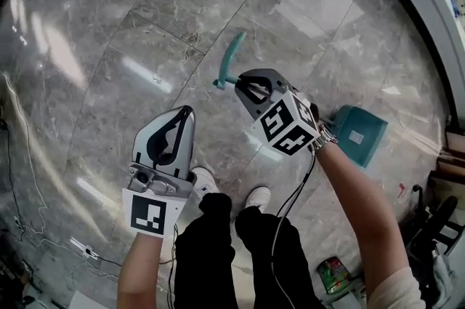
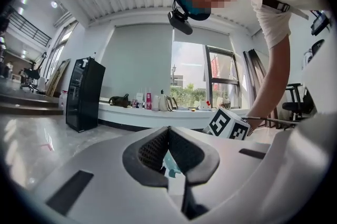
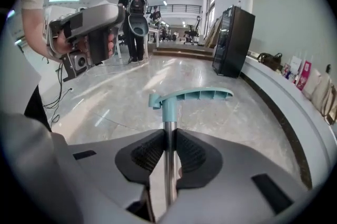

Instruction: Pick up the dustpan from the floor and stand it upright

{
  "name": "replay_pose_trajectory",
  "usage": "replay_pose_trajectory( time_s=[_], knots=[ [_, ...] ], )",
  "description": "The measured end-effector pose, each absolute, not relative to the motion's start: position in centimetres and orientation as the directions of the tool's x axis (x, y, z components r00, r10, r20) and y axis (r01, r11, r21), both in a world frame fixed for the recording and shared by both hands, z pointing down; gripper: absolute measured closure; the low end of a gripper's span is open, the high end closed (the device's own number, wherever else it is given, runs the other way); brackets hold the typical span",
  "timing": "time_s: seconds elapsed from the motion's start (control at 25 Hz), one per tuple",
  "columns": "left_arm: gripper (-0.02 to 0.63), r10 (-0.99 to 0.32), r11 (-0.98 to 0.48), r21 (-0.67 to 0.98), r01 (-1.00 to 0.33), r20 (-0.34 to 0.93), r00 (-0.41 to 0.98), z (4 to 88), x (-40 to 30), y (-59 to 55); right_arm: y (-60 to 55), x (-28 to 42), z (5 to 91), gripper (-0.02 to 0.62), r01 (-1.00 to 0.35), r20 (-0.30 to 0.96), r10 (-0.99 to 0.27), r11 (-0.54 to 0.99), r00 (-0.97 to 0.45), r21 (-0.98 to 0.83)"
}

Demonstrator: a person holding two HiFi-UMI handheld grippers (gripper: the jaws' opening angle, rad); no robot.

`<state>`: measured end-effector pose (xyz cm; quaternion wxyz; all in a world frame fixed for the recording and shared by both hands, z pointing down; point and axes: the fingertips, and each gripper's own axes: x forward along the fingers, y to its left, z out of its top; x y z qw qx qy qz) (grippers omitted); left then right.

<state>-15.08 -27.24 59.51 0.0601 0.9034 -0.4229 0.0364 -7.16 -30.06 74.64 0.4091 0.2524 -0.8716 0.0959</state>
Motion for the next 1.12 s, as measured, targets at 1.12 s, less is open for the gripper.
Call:
replay_pose_trajectory(
  time_s=[1.12],
  knots=[
    [0.595, -0.636, -0.755, 0.150, -0.638, 0.069, 0.769, 36.4, 25.2, -10.6, -10.5, 31.0, 44.8, 0.508, -0.809, 0.428, -0.763, 0.577, -0.485, 0.111]
  ],
)
